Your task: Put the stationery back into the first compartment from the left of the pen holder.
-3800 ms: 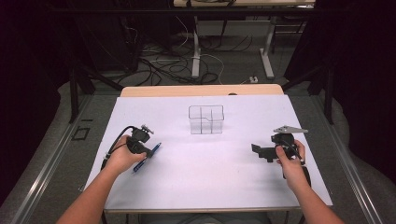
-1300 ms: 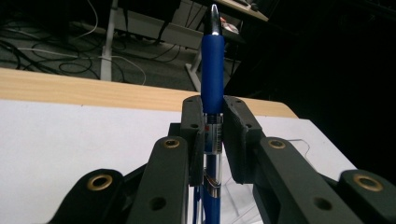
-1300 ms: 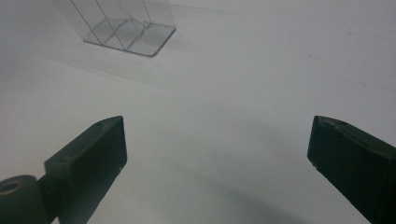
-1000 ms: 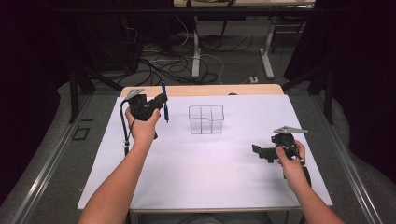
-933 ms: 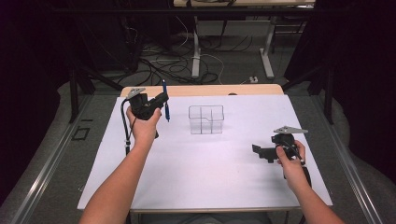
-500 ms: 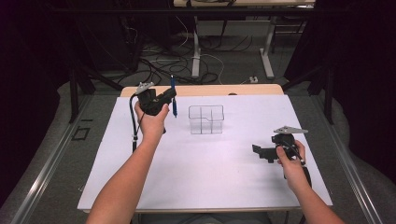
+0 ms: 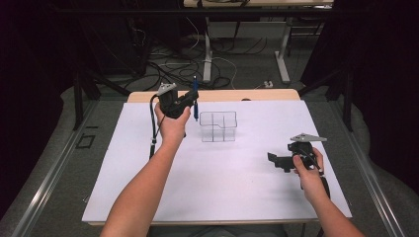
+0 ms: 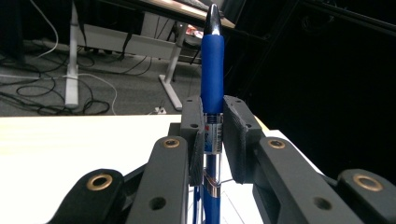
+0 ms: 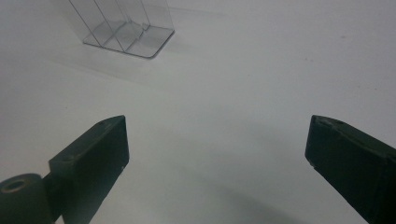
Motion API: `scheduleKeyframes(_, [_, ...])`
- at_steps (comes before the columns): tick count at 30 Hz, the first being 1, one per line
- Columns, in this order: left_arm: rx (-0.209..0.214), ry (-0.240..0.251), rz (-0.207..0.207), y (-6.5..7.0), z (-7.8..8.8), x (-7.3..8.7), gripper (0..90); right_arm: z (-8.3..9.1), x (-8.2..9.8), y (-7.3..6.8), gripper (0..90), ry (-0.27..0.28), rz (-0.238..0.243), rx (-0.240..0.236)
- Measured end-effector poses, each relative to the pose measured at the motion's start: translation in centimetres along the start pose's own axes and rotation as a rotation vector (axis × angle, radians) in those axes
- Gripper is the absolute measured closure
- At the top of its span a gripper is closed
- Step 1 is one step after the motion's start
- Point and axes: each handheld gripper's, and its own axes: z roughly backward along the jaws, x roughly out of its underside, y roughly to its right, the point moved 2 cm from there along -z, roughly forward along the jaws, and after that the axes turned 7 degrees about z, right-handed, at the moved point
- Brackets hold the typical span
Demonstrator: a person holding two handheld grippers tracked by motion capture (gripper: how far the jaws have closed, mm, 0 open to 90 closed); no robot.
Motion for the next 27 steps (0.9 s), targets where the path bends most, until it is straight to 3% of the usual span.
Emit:
scheduleKeyframes(9, [0.014,-0.01,-0.011,1.0,-1.6,0.6,79.1,0.0,0.0,0.1,5.8,0.001,0.009,0.0])
scheduleKeyframes(27, [-0.056,-0.034,-0.006,-0.3,-3.5,1.6,79.1,-0.2,0.1,0.2,6.0,-0.006,0.013,-0.006])
